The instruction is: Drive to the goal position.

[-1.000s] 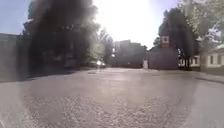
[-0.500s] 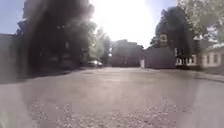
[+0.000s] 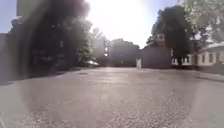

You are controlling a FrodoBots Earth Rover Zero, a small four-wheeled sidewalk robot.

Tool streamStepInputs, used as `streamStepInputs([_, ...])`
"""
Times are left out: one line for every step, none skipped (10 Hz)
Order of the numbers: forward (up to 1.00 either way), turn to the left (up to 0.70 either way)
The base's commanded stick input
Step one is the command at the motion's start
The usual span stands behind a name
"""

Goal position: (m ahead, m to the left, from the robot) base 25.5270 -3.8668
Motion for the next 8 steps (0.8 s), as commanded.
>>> streamStepInputs([0.70,0.00])
streamStepInputs([0.70,0.00])
streamStepInputs([0.70,-0.05])
streamStepInputs([0.70,-0.14])
streamStepInputs([0.70,-0.14])
streamStepInputs([0.70,-0.14])
streamStepInputs([0.70,-0.09])
streamStepInputs([0.70,-0.01])
